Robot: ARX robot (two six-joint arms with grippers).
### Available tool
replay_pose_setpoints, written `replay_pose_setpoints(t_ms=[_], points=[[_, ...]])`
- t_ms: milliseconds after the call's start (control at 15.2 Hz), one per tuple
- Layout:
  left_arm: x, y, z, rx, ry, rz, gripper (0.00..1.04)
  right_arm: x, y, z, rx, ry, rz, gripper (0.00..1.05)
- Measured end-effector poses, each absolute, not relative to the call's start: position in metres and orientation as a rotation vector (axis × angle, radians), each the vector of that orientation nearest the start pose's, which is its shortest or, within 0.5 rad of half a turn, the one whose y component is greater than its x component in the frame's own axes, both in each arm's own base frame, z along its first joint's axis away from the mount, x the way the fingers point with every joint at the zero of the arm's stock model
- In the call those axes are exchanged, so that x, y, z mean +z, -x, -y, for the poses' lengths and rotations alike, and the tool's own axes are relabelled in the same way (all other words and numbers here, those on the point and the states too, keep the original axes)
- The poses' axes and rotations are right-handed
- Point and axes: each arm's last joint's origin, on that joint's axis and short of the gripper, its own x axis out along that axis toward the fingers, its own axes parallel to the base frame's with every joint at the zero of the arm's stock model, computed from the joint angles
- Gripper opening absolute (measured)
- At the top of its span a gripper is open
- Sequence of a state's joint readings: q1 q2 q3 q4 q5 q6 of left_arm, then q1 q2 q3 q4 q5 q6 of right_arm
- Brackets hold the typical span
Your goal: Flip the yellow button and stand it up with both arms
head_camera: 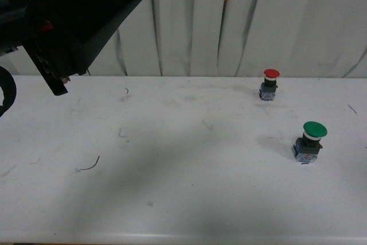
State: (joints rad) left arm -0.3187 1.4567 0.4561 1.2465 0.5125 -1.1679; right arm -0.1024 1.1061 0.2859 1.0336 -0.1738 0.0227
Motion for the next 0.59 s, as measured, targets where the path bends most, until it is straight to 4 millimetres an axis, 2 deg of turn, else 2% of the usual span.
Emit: replay_pose_setpoints(t_ms=[132,197,329,461,592], points=[[0.214,-0.246,0.096,-0.858,1.066,-0.259,0.35,0.222,-0.259,0.003,0.153,-0.037,0.173,0.98],[0.213,-0.246,0.096,-0.854,1.064,-0.258,0.35,0.22,-0.271,-0.005,0.212,-0.06,0.16,0.98],[0.213,-0.247,0.095,-0.852,1.058,-0.254,0.35,0.233,-0.27,-0.029,0.405,-0.136,0.222,0.98],[0.213,-0.248,0.097,-0.851,1.051,-0.259,0.35,0.245,-0.252,-0.049,0.657,-0.252,0.29,0.98],[0.213,-0.248,0.098,-0.851,1.049,-0.263,0.35,0.232,-0.241,-0.058,0.838,-0.425,0.14,0.98]])
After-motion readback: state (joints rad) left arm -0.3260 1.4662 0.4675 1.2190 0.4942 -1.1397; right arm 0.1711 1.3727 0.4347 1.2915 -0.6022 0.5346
